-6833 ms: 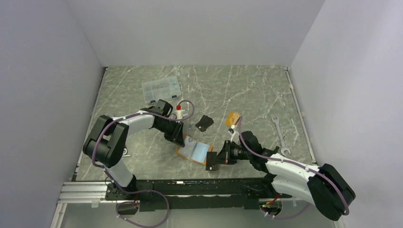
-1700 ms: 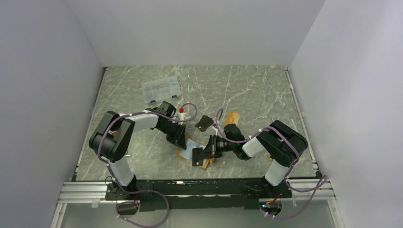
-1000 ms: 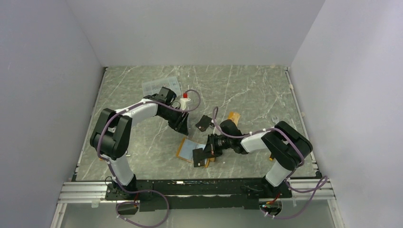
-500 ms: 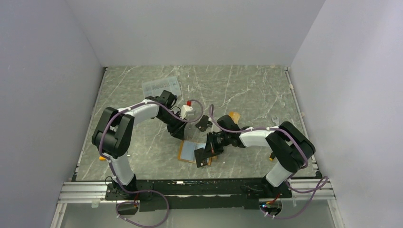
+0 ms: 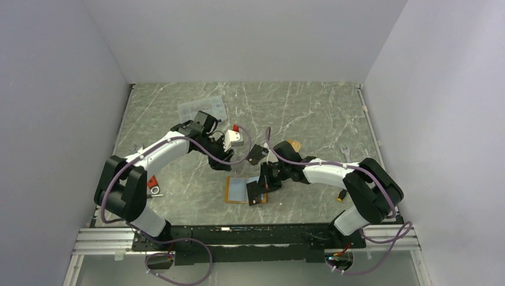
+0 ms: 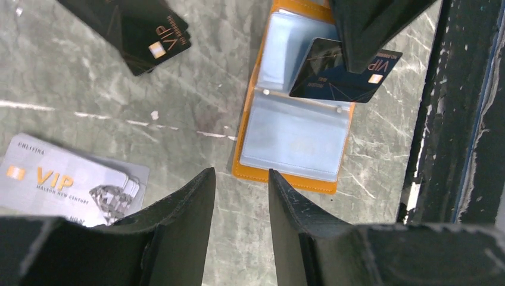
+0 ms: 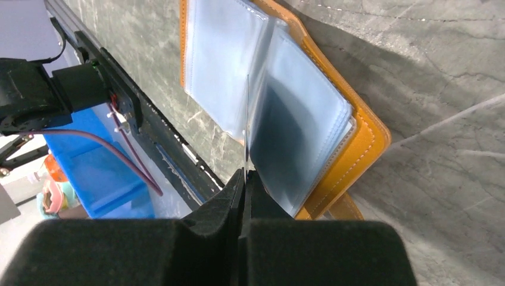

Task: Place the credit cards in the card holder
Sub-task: Insert the credit card into the card holder.

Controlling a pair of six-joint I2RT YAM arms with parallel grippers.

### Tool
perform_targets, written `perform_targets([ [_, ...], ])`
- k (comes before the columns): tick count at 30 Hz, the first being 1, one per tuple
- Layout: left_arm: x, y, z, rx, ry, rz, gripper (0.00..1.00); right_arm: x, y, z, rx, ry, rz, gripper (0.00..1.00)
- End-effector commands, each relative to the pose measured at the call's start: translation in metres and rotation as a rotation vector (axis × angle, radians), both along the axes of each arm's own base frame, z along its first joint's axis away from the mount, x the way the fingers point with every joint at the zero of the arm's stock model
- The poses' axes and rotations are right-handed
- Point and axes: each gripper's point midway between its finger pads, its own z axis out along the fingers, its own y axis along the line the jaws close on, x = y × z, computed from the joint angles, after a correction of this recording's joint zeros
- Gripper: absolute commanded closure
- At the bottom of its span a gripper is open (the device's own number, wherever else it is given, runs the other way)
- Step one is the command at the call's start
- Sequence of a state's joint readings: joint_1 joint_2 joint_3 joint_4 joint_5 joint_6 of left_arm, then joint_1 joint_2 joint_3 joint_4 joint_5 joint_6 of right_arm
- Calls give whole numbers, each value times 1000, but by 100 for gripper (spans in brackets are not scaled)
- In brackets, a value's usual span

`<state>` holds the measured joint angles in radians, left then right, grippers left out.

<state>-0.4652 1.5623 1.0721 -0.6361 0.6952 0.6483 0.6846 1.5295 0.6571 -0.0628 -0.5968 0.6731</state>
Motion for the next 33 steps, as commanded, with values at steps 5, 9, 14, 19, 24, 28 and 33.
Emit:
perform_targets([
  [5,-47,-13,-33,71,-188,-264,57,14,18,13,25,-45,-27,100],
  [9,-44,-5,-44,112,-252,-300,57,18,18,14,33,-59,-57,100],
  [14,-44,3,-55,145,-310,-365,57,26,19,19,59,-91,-119,100],
  [19,-51,4,-59,128,-350,-435,57,33,18,21,92,-112,-204,100],
  [24,-58,6,-71,157,-338,-456,58,37,14,17,114,-113,-284,100],
  [28,-58,5,-74,177,-327,-401,60,36,10,8,112,-107,-312,100],
  [33,-63,5,-78,192,-299,-371,60,37,7,2,121,-109,-346,100],
])
